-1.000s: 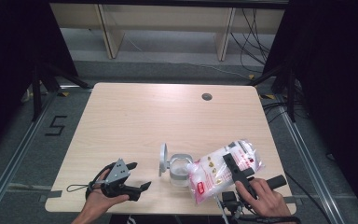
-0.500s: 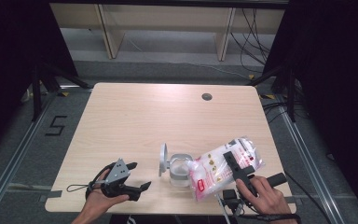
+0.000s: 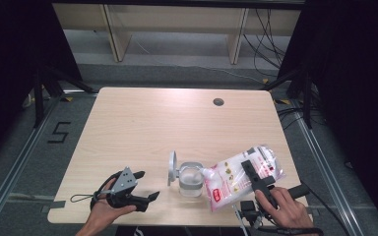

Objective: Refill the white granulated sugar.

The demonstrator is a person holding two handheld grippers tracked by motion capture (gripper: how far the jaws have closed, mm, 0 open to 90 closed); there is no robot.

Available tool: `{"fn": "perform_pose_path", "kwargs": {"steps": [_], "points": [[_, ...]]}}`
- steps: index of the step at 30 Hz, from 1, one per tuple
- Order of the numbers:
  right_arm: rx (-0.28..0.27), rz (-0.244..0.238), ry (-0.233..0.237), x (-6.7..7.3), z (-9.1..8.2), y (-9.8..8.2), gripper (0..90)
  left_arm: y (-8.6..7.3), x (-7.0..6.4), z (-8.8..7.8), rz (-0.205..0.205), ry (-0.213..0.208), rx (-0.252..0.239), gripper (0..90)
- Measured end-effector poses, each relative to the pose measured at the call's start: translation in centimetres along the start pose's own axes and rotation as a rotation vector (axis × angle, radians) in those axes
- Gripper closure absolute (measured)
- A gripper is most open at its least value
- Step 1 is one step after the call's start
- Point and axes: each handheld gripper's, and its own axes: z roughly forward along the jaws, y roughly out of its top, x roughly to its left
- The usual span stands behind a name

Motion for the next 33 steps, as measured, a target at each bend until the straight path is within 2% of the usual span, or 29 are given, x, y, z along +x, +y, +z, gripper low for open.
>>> {"fn": "perform_pose_path", "kwargs": {"steps": [2,3,4,5,7,10,11,13,15,17,18,19,20,25,26,27,28,29,30,31,32,33], "points": [[-0.014,-0.029,-0.011,-0.2,-0.1,0.1,57.8,0.0,0.0,0.0,0.003,0.0,0.0,15.6],[0.0,0.027,-0.007,0.2,-0.3,0.1,57.8,0.0,0.0,0.0,-0.002,0.002,-0.001,15.7],[-0.022,-0.04,-0.018,-0.3,-0.3,0.1,57.9,0.0,-0.1,0.0,-0.01,0.007,-0.005,15.6],[-0.02,-0.012,-0.013,-0.1,-0.4,0.2,57.9,0.0,-0.1,0.0,-0.009,0.007,-0.005,15.7],[-0.029,-0.037,-0.017,-0.4,-0.5,0.3,57.9,0.0,-0.1,0.0,-0.008,0.007,-0.005,15.7],[-0.029,-0.03,-0.012,-0.2,-0.7,0.4,58.1,0.0,-0.1,0.0,-0.009,0.007,-0.005,15.6],[-0.016,-0.013,-0.002,-0.2,-0.9,0.5,58.1,0.0,-0.1,0.0,-0.009,0.007,-0.004,15.6],[-0.028,-0.027,-0.007,-0.3,-0.9,0.4,58.3,0.0,-0.1,0.0,-0.008,0.003,0.0,15.6],[-0.021,-0.017,-0.003,-0.2,-1.0,0.5,58.4,0.0,0.0,0.0,0.0,0.0,0.001,15.7],[-0.018,0.029,-0.005,0.2,-1.0,0.5,58.5,0.0,0.0,0.0,0.001,0.0,0.001,15.7],[-0.036,-0.03,-0.018,-0.3,-0.9,0.5,58.5,0.0,0.0,0.0,0.002,0.0,0.001,15.6],[-0.044,-0.034,-0.021,-0.4,-0.9,0.5,58.6,0.0,0.0,0.0,0.002,0.0,0.0,15.7],[-0.028,-0.018,-0.005,-0.3,-1.0,0.5,58.7,0.0,0.0,0.0,-0.004,0.006,-0.003,15.6],[-0.041,-0.011,-0.011,-0.4,-1.0,0.6,59.0,0.0,0.0,0.0,0.0,0.004,-0.002,15.6],[-0.044,-0.01,-0.01,-0.3,-1.0,0.6,59.1,-0.1,-0.1,0.0,-0.028,0.005,-0.003,15.6],[-0.039,-0.011,0.001,-0.3,-1.1,0.6,59.1,-0.1,-0.1,0.0,-0.027,0.005,-0.003,15.7],[-0.056,-0.01,-0.016,-0.3,-0.9,0.8,59.2,-0.1,-0.1,0.0,-0.027,0.005,-0.003,15.6],[-0.042,-0.008,0.004,-0.3,-1.0,0.9,59.2,-0.1,-0.1,0.0,-0.024,0.006,-0.003,15.6],[-0.07,-0.028,-0.018,-0.4,-0.8,1.0,59.3,-0.1,-0.1,0.0,-0.019,0.006,-0.003,15.7],[-0.061,-0.025,-0.001,-0.4,-0.9,1.0,59.3,-0.1,-0.1,0.0,-0.023,0.006,-0.004,15.6],[-0.058,-0.028,0.0,-0.4,-0.9,1.1,59.4,-0.1,-0.1,0.0,-0.025,0.007,-0.004,15.6],[-0.074,-0.009,-0.009,-0.3,-0.7,1.2,59.4,-0.1,-0.1,0.0,-0.028,0.006,-0.004,15.6]]}}
